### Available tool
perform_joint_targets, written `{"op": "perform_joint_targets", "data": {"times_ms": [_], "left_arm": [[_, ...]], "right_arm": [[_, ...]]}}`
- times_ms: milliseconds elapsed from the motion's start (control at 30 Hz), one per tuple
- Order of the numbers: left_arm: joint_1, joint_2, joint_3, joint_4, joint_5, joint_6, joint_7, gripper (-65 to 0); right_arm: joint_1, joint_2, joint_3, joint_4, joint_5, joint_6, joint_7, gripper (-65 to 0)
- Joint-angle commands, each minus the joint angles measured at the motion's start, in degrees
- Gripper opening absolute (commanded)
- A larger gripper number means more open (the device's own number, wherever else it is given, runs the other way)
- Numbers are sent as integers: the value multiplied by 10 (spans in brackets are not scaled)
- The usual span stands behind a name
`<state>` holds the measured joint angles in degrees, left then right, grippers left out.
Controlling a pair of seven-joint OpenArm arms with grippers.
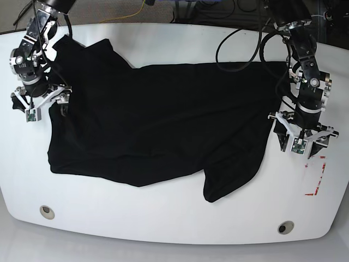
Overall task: Layout the t-shirt on the table in an organized manner, then fold the t-shirt properly
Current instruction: 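Move both grippers to the t-shirt's opposite edge and grasp it, then pull the grasped edge with both grippers to straighten the t-shirt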
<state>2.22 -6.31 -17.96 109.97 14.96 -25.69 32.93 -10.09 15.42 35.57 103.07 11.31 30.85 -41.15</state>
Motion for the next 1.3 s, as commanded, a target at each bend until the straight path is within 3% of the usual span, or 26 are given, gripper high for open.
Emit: {"op": "perform_joint_targets", "data": {"times_ms": [0, 267, 633, 900, 1067, 1267], "left_arm": [[-6, -5, -3, 10, -1, 5, -13, -243], [-5, -2, -3, 10, -1, 5, -13, -243], [11, -2, -3, 9, -1, 5, -13, -243], [14, -2, -3, 9, -1, 5, -13, -243], [14, -3, -3, 9, -1, 5, -13, -243], [14, -4, -3, 9, -1, 5, -13, -243]], "right_arm": [[-16, -9, 8, 19, 5, -3, 13, -19], [-52, -39, 34, -1, 6, -3, 13, -19], [-60, -47, 54, -66, 7, -2, 15, -19], [-44, -47, 64, -130, 7, 29, 16, -29], [-41, -47, 81, -155, 7, 46, 16, -168], [-47, -52, 87, -155, 7, 57, 14, -508]]}}
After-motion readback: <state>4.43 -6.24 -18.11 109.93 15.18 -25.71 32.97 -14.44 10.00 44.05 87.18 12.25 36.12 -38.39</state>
